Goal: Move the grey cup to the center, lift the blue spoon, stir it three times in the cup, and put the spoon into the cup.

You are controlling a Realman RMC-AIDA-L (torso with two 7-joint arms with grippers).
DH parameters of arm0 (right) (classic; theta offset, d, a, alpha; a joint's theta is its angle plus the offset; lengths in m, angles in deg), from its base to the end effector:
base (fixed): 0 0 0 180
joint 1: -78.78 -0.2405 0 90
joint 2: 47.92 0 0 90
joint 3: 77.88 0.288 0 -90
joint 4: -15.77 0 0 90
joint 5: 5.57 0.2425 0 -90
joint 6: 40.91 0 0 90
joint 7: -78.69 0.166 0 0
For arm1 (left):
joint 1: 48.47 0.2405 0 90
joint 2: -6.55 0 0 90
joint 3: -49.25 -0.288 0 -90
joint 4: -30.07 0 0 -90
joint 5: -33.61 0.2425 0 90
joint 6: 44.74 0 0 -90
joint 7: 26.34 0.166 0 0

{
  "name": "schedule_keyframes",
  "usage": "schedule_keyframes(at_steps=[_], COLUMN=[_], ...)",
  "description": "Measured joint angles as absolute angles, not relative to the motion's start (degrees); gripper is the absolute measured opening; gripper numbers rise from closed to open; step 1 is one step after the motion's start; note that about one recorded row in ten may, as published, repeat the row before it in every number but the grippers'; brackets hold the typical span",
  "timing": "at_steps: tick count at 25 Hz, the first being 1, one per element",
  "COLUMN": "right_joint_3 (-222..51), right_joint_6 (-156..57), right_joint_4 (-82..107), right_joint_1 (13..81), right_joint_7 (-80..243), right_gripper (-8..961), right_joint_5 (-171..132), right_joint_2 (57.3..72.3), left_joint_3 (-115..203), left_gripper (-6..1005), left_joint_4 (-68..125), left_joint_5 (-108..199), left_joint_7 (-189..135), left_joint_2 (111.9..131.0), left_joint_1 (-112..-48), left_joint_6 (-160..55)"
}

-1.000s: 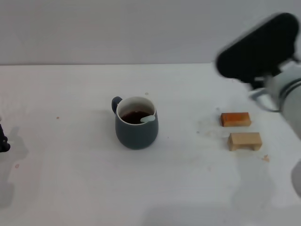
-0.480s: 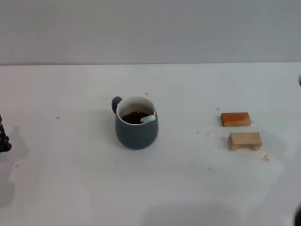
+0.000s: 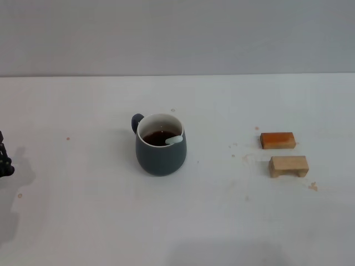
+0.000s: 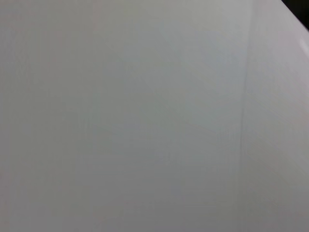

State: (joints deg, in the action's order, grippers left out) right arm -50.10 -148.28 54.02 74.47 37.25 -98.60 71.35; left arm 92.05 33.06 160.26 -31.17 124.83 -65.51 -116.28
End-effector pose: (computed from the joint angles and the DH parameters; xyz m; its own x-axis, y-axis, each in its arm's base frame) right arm 0.3445 0.2252 -0.0048 0.9110 0.2668 -0.3145 -0.4123 0.5702 -0.7105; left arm -0.4401 0.3095 -0.0282 0.8098 0.0353 0.5856 0.5867 -0.0442 -0.8086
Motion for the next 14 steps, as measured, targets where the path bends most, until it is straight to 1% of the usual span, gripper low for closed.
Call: schedule_keyframes(at_steps=[6, 14], right_joint_3=[-55.52, -55.81], right_joint_6=[-148.52, -145.23], right_joint_4=[38.88, 34.92], right_joint_1=[79.13, 83.23], right_joint_7=[70.47, 77.05], right_gripper=[384, 383], right_joint_5=[-97.99, -90.04], right_joint_2=[71.28, 71.09], left_joint_3=[92.05, 92.05], left_gripper=[-2, -2], left_joint_4=[32.94, 32.65], left_joint_5=[160.25, 160.26], left_joint_7=[-31.17, -31.17], left_joint_2=[124.69, 124.67], left_joint_1=[-65.93, -66.03], left_joint_6=[-116.23, -116.17])
